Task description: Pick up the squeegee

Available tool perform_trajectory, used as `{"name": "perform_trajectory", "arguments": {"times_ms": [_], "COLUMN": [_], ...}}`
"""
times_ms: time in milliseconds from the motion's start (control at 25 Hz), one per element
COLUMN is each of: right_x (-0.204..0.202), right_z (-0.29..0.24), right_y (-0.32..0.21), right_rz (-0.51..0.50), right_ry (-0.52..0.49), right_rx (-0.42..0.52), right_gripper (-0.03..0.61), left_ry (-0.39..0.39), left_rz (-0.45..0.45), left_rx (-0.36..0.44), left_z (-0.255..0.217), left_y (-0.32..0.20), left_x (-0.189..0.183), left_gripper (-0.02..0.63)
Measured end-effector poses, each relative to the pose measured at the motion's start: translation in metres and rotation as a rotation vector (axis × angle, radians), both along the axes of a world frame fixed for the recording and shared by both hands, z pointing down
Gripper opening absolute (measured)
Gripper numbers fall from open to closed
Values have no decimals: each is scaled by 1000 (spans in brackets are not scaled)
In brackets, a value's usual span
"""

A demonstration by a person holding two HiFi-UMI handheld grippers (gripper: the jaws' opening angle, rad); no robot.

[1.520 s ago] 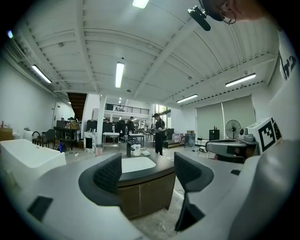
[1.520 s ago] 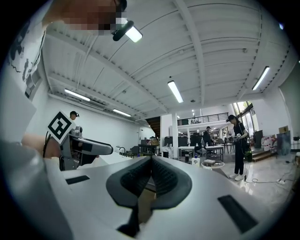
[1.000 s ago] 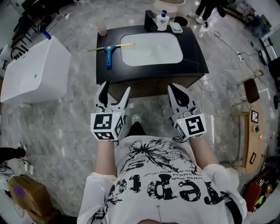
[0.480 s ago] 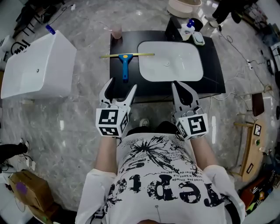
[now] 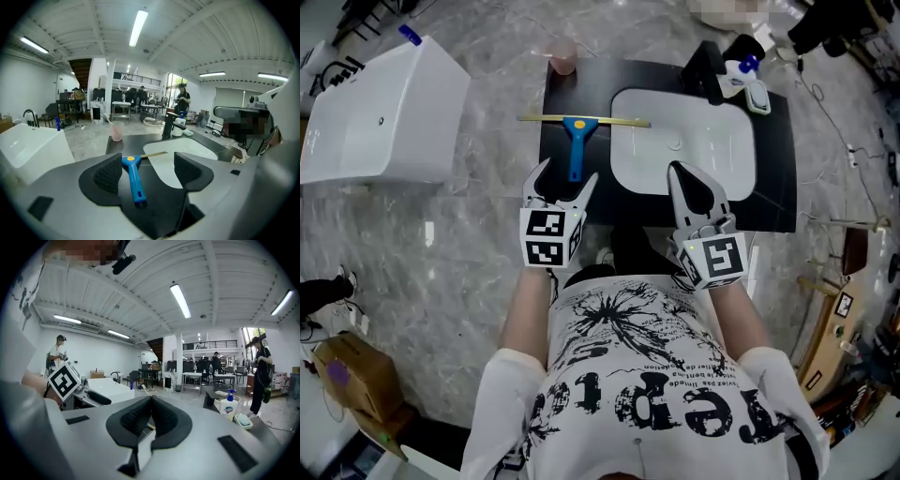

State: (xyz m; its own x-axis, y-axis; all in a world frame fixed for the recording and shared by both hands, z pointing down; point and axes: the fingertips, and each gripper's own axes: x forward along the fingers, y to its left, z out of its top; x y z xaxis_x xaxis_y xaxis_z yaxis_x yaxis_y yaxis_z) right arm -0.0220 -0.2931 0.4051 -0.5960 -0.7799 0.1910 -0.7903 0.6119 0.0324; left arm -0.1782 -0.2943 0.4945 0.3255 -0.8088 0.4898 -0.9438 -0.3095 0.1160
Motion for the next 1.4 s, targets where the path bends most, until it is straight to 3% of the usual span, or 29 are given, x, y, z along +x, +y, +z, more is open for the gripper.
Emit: {"name": "perform_trajectory", "arguments": {"times_ms": [400,560,760,920,1040,1240,1400], "right_x": [-3,-1,-1,1,3,5,12], "right_z": [64,90,108,113,116,111,105], "right_y": [-144,-181,-214,-222,-222,-213,-206], "right_rz": [-57,-52,-63,-67,-67,-64,-49], "right_ry": [20,8,12,7,8,18,17], "right_rx": [-116,-196,-222,-230,-236,-228,-221], "right_gripper": [14,15,15,15,15,15,15], "left_ry": [6,-3,-37,-81,-119,-124,-106], "left_rz": [-105,-120,-133,-185,-230,-256,-273], "left_rx": [-256,-330,-400,-436,-452,-436,-442], "left_z": [105,135,162,171,176,174,173], "left_y": [-103,-128,-151,-154,-155,-152,-148], "left_x": [-6,-7,-10,-13,-17,-13,-12], "left_gripper": [337,338,337,315,255,171,156]}}
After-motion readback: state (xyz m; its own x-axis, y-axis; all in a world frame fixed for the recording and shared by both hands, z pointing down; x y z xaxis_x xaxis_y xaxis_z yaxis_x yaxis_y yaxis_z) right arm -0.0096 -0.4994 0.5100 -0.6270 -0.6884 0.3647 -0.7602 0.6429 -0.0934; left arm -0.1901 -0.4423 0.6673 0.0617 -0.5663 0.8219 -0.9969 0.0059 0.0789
